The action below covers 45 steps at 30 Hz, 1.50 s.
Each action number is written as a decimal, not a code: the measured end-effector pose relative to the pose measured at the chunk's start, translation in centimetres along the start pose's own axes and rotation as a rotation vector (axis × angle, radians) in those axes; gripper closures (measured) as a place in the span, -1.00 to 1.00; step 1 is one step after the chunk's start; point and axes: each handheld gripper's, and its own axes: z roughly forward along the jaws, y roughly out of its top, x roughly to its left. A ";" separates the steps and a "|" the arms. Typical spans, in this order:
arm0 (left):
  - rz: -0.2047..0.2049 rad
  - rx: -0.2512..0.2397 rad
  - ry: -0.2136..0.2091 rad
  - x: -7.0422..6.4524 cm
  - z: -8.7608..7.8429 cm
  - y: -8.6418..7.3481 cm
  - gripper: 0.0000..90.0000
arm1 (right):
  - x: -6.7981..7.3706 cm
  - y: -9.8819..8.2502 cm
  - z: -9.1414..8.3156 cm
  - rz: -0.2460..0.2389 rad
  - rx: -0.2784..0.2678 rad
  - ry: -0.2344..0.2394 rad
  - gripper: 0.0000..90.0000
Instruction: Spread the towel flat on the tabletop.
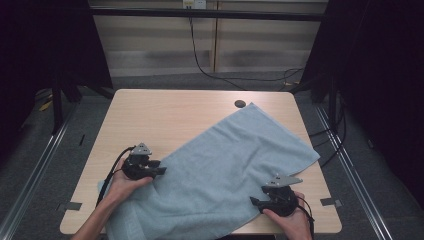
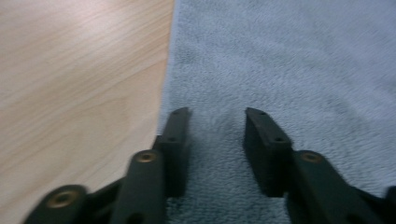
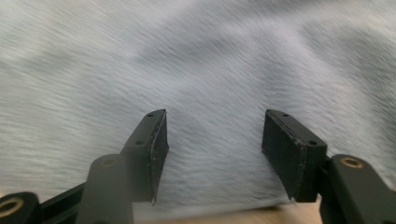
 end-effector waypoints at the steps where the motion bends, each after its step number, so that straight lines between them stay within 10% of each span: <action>1: 0.017 0.011 0.011 0.0 -0.2 -0.1 0.49 | 0.0 0.0 0.1 -0.007 -0.007 -0.007 -0.08; 6: 0.020 0.011 0.002 0.0 -0.7 -0.6 0.87 | -0.3 0.6 0.7 -0.001 -0.012 -0.045 0.08; 15: -0.052 -0.011 -0.060 -0.5 -2.2 -2.5 0.89 | -2.8 2.7 2.5 0.016 -0.031 -0.037 0.82; 27: -0.092 -0.022 -0.155 -2.4 -3.3 -4.3 0.91 | -5.6 8.3 7.6 0.060 -0.042 -0.051 0.90; 37: -0.041 0.000 -0.227 -6.3 -4.3 -5.2 0.90 | -4.1 11.3 10.6 0.050 -0.072 0.030 0.90; 45: -0.083 -0.045 -0.221 -5.4 -4.0 -3.8 0.77 | -4.4 14.6 12.0 0.035 -0.106 0.024 0.90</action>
